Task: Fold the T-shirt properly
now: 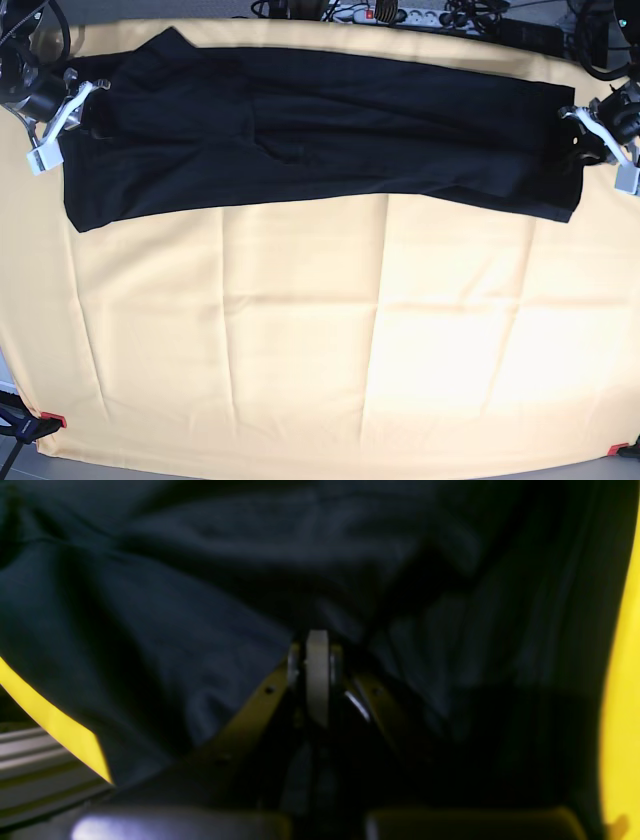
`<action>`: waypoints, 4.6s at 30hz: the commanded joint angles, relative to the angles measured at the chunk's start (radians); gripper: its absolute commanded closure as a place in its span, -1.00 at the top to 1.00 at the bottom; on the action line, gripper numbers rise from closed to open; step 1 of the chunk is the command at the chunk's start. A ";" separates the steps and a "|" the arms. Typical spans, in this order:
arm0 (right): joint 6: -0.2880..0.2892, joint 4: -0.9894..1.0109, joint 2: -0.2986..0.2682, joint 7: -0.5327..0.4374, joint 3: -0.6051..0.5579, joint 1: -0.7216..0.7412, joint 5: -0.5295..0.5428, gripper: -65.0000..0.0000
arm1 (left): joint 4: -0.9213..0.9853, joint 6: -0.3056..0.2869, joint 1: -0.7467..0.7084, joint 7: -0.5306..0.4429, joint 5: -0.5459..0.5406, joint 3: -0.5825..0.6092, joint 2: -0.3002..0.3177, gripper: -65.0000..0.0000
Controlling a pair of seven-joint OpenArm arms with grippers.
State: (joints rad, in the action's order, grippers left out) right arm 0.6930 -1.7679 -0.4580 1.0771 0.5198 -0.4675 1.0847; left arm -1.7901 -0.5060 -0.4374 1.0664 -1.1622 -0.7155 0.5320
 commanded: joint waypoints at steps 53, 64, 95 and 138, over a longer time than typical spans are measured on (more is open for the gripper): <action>0.005 -0.130 0.051 0.020 0.008 -0.006 -0.011 -1.00 | -0.396 -0.004 -0.014 -0.260 0.325 0.526 -0.269 -1.00; 0.005 -0.130 0.051 0.020 0.008 -0.006 -0.011 -1.00 | -0.396 0.082 -0.013 -0.394 0.527 0.652 -0.302 -1.00; 0.005 -0.130 0.051 0.035 0.008 -0.006 -0.008 -1.00 | -0.396 0.064 0.006 -0.386 0.341 0.658 -0.405 0.14; 0.005 -0.130 0.064 0.035 0.008 -0.003 0.026 -1.00 | -0.280 -0.005 0.056 -0.333 0.653 0.651 -0.194 0.14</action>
State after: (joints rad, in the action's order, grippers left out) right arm 0.6930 -1.8824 -0.3763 1.1297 0.5198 -0.4728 1.0893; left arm -2.0529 -0.5068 -0.3847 0.7582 -0.4927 -0.0612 0.3305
